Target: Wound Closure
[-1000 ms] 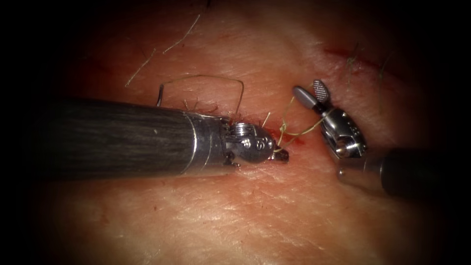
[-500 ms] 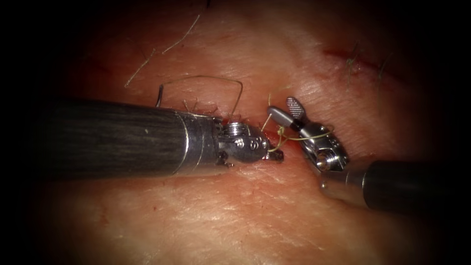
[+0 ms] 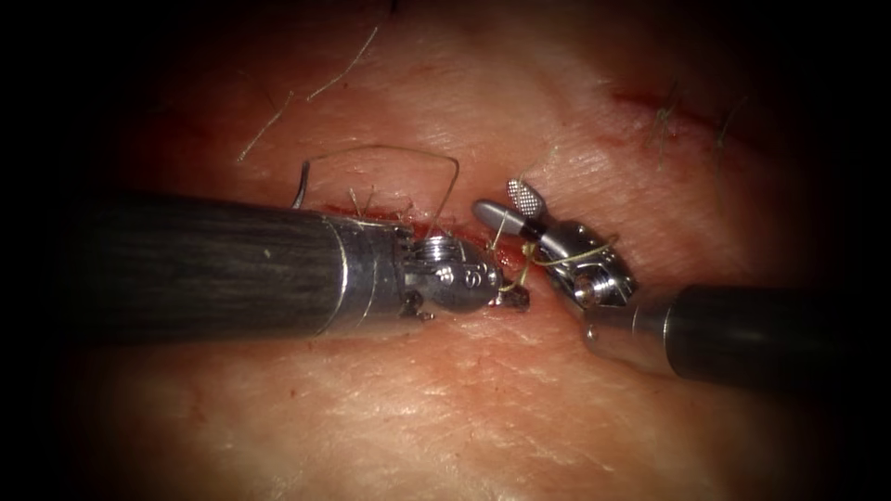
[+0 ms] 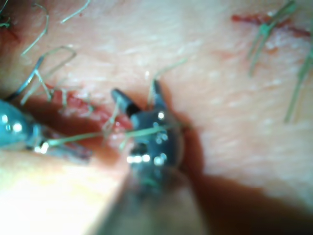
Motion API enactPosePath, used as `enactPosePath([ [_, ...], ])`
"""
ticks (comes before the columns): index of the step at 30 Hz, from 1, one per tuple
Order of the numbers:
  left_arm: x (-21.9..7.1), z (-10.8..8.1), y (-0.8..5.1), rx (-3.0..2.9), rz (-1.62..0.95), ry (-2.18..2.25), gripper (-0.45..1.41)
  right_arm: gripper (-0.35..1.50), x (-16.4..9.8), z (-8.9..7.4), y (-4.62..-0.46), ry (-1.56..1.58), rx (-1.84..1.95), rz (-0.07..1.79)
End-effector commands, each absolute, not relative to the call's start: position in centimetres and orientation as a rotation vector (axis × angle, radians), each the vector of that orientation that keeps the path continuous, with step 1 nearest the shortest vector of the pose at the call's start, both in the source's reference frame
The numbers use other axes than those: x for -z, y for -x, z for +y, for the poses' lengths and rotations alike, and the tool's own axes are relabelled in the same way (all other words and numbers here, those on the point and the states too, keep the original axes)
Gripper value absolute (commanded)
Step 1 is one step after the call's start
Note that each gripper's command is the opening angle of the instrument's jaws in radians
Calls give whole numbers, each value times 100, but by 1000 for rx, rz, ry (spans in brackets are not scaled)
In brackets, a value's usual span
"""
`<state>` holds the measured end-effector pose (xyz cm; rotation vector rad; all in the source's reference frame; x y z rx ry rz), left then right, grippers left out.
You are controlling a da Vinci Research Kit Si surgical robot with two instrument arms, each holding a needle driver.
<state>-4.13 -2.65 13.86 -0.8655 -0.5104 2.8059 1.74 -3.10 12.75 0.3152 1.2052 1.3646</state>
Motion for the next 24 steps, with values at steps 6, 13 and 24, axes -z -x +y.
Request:
enactPosePath([
  [6, -1393, -268, 420, -2806, -509, 864, -45, 103, -1276, -306, -173, -306, -1387, 1199],
  [13, -1392, -271, 409, -2813, -505, 865, -45, -35, -1269, -310, -172, -250, -1269, 1242],
  [24, -1398, -224, 376, -2790, -479, 824, -45, -35, -1218, -331, -157, -147, -1104, 1373],
])
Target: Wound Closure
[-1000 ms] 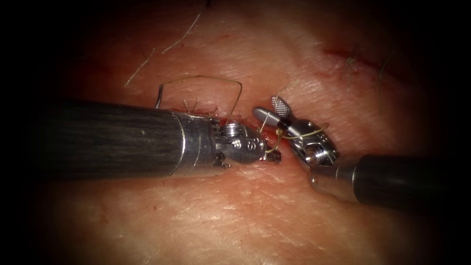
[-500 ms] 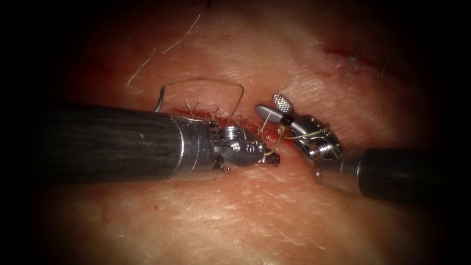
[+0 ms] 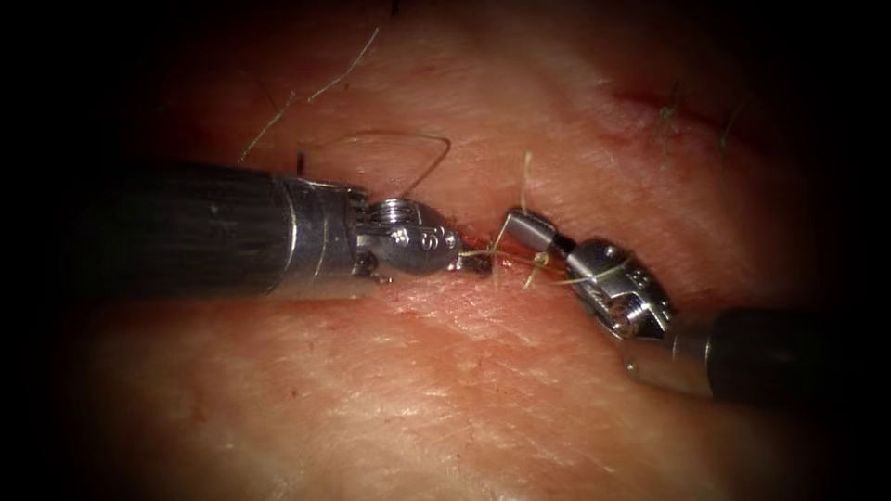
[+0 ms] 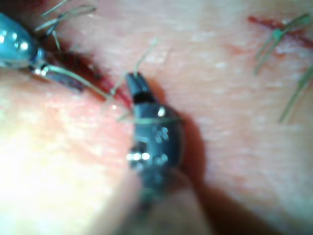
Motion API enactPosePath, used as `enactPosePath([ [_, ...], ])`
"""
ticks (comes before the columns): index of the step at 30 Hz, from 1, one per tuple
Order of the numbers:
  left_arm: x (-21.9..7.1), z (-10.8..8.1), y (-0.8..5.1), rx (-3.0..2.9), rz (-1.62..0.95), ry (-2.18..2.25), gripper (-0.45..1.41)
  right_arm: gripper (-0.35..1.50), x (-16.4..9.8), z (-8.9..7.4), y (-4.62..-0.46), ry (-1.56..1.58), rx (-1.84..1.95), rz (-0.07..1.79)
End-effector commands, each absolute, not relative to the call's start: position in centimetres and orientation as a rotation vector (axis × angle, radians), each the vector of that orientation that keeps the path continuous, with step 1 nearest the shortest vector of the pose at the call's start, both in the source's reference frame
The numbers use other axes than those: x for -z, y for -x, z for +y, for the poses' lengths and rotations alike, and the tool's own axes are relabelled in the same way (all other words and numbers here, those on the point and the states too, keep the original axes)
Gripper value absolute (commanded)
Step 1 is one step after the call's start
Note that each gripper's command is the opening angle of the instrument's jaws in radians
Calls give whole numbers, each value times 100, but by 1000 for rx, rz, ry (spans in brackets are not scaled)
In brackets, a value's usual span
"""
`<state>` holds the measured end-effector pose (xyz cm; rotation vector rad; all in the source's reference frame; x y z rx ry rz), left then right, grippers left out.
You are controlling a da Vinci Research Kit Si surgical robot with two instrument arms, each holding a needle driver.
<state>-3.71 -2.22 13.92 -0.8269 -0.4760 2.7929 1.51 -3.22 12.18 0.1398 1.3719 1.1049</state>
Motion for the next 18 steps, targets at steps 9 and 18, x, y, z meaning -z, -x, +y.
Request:
enactPosePath([
  [9, -1424, -128, 361, -2747, -465, 772, -45, -35, -1183, -362, -159, -142, -1054, 1416],
  [18, -1452, -86, 382, -2715, -468, 757, -45, -35, -1183, -376, -161, -134, -1027, 1415],
])
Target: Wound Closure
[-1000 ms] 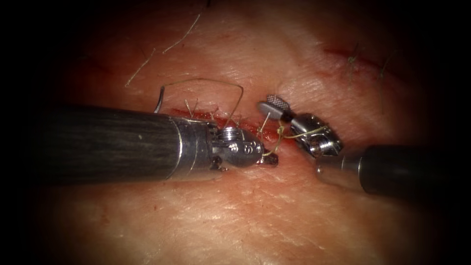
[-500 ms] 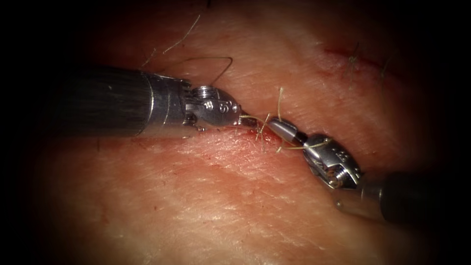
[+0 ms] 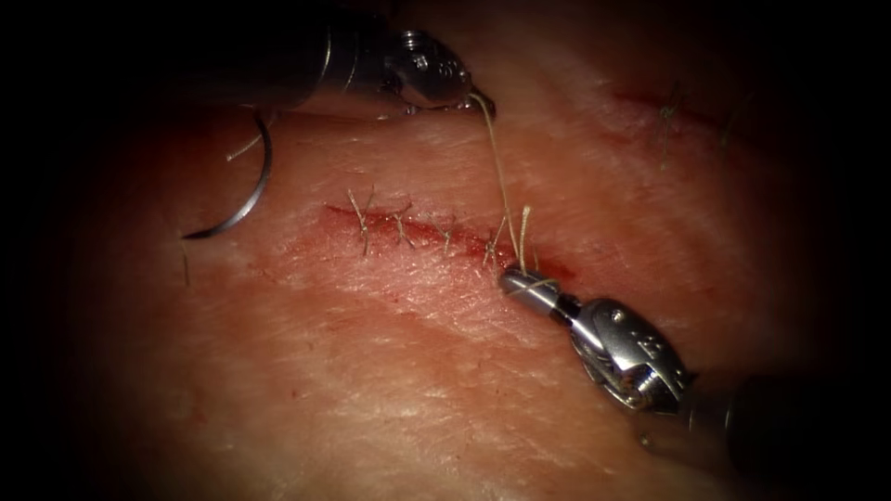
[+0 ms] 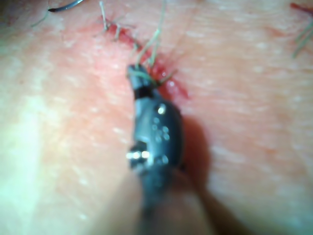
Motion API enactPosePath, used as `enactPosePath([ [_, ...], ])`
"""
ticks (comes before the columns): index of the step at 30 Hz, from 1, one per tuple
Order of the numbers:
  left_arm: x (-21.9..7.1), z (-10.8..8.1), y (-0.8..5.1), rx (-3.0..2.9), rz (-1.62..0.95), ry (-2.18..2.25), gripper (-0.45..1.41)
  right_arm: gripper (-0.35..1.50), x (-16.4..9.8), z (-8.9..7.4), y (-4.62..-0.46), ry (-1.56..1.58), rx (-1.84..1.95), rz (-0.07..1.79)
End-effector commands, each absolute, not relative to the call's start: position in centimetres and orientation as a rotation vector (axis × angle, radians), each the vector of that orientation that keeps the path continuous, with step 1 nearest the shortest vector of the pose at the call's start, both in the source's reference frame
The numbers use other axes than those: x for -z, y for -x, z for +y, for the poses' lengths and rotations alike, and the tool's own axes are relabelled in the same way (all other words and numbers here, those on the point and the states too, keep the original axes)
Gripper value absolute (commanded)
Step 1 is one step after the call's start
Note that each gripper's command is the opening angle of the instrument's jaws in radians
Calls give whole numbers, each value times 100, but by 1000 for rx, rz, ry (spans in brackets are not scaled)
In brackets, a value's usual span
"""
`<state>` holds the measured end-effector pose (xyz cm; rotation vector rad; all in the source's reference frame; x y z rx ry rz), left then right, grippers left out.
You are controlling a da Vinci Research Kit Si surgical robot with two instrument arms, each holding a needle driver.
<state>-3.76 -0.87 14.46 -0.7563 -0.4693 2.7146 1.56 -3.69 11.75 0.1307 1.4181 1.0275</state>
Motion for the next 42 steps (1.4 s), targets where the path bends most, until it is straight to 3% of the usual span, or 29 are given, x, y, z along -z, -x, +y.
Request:
enactPosePath([
  [1, -1454, -82, 385, -2712, -470, 758, -45, -35, -1183, -377, -160, -139, -1023, 1412],
  [10, -1478, -29, 412, -2683, -496, 767, -45, -35, -1179, -403, -161, -252, -911, 1359],
  [27, -1499, 14, 403, -2673, -488, 757, -45, -35, -1140, -410, -153, -226, -818, 1306],
  [42, -1514, 51, 421, -2640, -463, 754, -45, -35, -1155, -400, -187, -143, -260, 1315],
])
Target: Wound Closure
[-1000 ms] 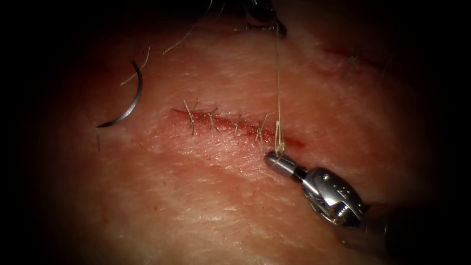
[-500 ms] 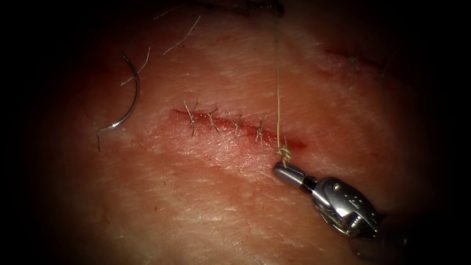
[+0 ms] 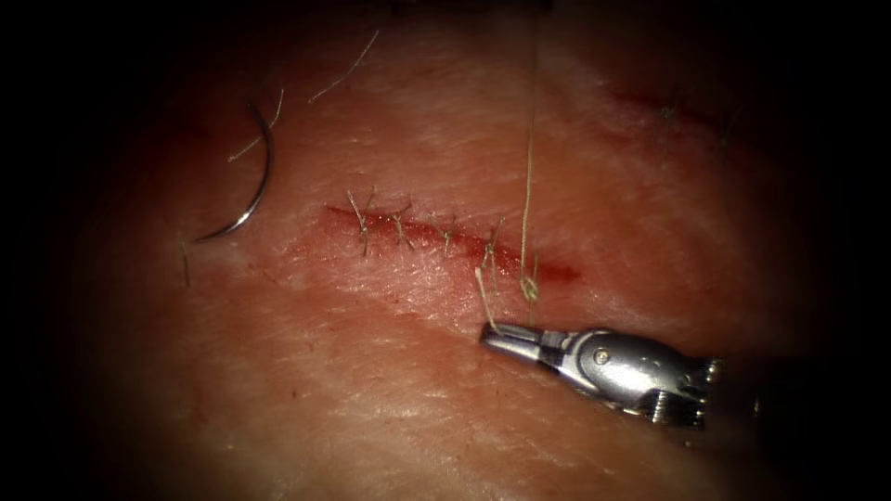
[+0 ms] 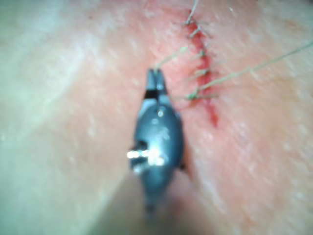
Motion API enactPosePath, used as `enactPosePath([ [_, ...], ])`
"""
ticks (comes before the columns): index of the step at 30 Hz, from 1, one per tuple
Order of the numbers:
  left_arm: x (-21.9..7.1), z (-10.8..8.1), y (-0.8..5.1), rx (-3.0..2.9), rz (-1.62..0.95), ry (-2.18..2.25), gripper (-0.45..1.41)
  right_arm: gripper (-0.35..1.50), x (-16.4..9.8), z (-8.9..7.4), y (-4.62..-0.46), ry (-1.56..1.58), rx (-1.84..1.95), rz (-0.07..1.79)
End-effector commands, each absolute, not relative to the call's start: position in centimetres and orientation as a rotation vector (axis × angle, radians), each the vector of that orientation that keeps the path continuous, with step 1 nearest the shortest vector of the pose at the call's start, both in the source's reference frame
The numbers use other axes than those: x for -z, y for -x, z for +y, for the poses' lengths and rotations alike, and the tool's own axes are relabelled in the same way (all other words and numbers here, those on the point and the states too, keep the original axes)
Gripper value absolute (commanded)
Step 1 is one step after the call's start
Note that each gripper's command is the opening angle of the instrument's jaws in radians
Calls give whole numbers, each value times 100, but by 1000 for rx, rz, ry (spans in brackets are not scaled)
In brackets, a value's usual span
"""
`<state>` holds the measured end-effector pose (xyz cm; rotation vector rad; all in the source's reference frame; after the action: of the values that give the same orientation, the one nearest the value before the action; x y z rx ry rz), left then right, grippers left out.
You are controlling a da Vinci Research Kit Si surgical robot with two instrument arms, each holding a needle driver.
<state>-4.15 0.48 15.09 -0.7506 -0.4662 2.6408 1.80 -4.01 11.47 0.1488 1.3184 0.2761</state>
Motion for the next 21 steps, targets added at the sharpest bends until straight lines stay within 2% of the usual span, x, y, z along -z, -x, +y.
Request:
enactPosePath([
  [1, -1516, 56, 422, -2636, -460, 755, -45, -35, -1157, -398, -187, -124, -232, 1307],
  [12, -1528, 91, 434, -2558, -429, 828, -45, -35, -1179, -373, -170, -50, -250, 1270],
  [21, -1522, 112, 440, -2493, -428, 863, -45, -35, -1176, -386, -174, -37, -244, 1263],
])
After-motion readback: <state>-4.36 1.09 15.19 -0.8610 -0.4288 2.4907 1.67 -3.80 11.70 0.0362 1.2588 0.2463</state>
